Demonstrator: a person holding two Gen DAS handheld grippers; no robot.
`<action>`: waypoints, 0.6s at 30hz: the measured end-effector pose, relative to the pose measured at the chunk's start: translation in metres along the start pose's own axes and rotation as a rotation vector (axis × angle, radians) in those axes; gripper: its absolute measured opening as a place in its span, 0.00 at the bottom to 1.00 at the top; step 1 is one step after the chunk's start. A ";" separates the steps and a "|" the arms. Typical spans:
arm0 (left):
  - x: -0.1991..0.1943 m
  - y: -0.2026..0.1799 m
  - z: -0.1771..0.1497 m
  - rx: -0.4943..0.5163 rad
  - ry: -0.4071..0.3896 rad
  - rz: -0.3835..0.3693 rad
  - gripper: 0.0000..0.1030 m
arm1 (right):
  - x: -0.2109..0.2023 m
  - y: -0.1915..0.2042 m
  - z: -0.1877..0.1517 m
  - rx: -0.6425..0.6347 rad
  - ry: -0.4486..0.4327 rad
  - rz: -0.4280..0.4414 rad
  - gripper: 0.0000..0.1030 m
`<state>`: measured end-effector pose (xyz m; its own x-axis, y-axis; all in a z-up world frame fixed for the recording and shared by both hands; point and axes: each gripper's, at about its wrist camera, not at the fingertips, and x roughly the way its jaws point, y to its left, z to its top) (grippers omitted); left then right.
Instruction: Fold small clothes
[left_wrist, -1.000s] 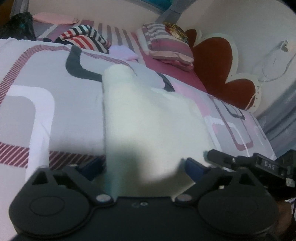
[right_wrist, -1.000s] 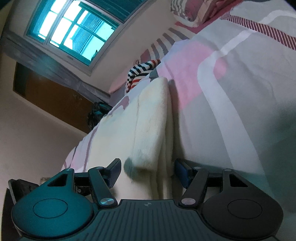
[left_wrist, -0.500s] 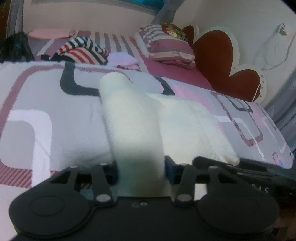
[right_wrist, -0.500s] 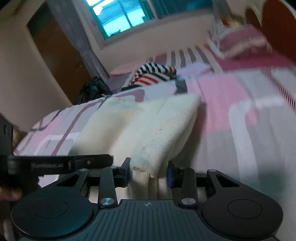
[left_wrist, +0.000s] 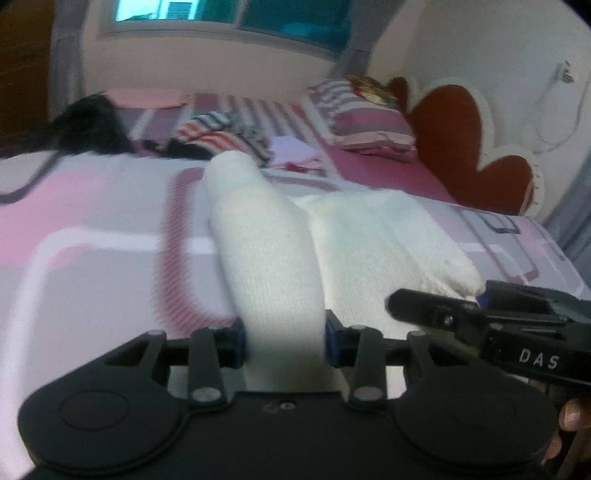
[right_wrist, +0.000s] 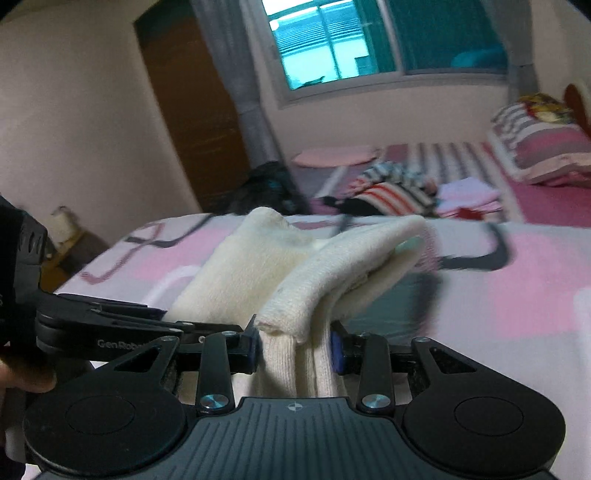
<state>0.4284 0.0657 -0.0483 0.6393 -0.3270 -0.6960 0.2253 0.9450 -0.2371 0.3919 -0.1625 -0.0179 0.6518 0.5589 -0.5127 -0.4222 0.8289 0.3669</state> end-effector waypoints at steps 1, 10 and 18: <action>-0.008 0.011 -0.005 -0.008 0.004 0.015 0.36 | 0.010 0.011 -0.003 0.007 0.007 0.023 0.34; -0.041 0.087 -0.055 -0.134 0.010 0.059 0.68 | 0.069 0.045 -0.039 0.147 0.111 0.094 0.34; -0.054 0.105 -0.080 -0.196 -0.057 0.048 0.83 | 0.083 -0.004 -0.057 0.421 0.111 0.153 0.35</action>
<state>0.3587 0.1828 -0.0898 0.6879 -0.2761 -0.6713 0.0501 0.9407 -0.3356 0.4119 -0.1186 -0.1059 0.5213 0.6918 -0.4997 -0.2008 0.6686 0.7160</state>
